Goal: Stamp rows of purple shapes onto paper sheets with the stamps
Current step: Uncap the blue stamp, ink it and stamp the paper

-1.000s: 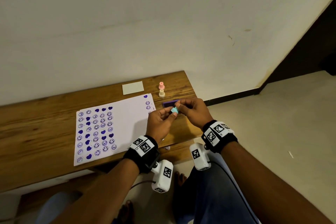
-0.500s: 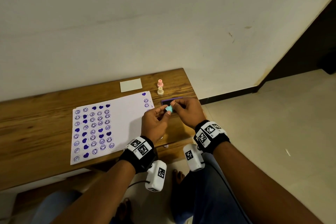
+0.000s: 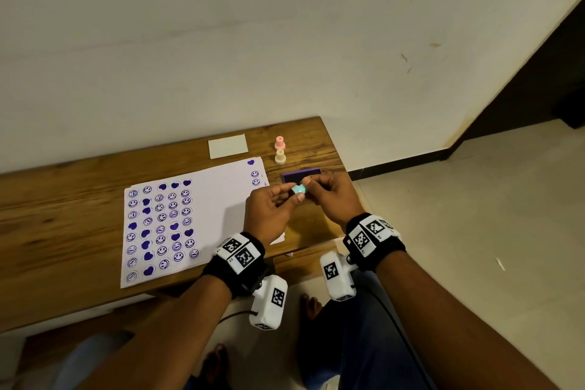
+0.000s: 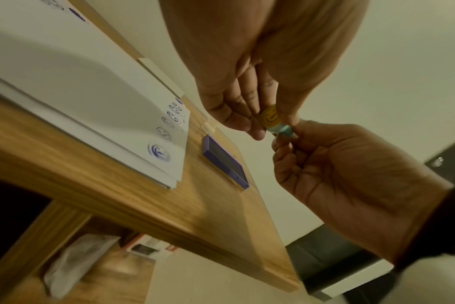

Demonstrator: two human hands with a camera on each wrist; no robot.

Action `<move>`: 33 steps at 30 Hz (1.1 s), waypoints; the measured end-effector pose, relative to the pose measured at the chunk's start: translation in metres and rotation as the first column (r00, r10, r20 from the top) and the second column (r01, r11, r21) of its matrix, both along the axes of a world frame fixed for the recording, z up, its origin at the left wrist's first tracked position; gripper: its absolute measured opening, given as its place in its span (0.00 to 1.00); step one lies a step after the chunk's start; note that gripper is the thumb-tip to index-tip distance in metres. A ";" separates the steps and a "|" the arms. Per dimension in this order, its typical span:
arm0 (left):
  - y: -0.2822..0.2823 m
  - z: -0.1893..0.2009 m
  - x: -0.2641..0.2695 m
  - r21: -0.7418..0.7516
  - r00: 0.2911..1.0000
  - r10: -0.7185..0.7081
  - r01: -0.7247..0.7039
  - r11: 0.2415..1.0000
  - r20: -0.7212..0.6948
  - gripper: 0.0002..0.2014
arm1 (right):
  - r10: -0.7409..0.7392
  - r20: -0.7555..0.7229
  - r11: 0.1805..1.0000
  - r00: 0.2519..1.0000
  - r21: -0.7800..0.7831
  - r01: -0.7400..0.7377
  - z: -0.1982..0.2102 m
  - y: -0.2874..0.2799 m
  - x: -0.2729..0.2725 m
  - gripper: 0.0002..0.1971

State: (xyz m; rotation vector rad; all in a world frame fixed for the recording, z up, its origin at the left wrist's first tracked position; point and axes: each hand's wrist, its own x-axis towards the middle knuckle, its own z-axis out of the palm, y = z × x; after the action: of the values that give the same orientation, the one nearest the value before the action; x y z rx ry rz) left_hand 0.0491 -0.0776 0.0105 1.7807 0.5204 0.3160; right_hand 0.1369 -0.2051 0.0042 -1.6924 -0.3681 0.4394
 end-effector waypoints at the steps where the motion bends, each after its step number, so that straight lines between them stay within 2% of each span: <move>1: -0.001 -0.001 0.001 -0.012 1.000 0.012 -0.012 1.000 0.002 0.17 | -0.011 -0.017 1.000 1.000 0.008 0.011 -0.001 0.001 -0.001 0.08; 7: 0.003 -0.008 0.000 -0.134 0.996 0.085 -0.084 0.987 0.002 0.14 | -0.282 -0.174 0.956 0.944 0.026 0.291 -0.004 -0.013 0.011 0.09; 9: 0.008 -0.012 -0.001 -0.123 0.999 0.027 -0.032 0.992 -0.037 0.17 | -0.242 -0.108 0.970 0.964 0.001 0.243 0.000 -0.016 0.013 0.08; 12: 0.010 -0.021 -0.001 -0.068 0.987 -0.095 0.087 0.994 -0.130 0.19 | -0.134 0.059 0.979 0.989 -0.146 0.141 0.001 -0.012 0.013 0.08; 15: 0.006 -0.028 0.000 -0.010 0.969 -0.153 0.154 0.988 -0.194 0.19 | -0.122 0.165 0.940 0.979 -0.299 0.167 -0.007 -0.013 0.016 0.11; 20: -0.001 -0.032 0.010 0.023 0.957 -0.172 0.182 0.983 -0.232 0.18 | -0.196 0.184 0.909 0.963 -0.333 0.249 -0.007 -0.020 0.020 0.12; 24: -0.001 -0.032 0.018 0.092 0.948 -0.197 0.226 0.970 -0.250 0.18 | -0.168 0.193 0.887 0.967 -0.398 0.234 -0.008 -0.021 0.028 0.14; 29: 0.002 -0.033 0.018 0.278 0.936 -0.174 0.263 0.924 -0.307 0.19 | -0.134 0.172 0.875 0.976 -0.442 0.198 -0.008 -0.020 0.032 0.18; 33: 0.003 -0.030 0.016 0.349 0.921 -0.194 0.315 0.883 -0.339 0.23 | -0.098 0.171 0.870 0.980 -0.463 0.167 -0.007 -0.017 0.030 0.17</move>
State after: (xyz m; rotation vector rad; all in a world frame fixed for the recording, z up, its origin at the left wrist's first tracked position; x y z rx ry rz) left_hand 0.0651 -0.0742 -0.0195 2.2878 0.4381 -0.0416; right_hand 0.1664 -0.2225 -0.0023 -2.2258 -0.2543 0.3219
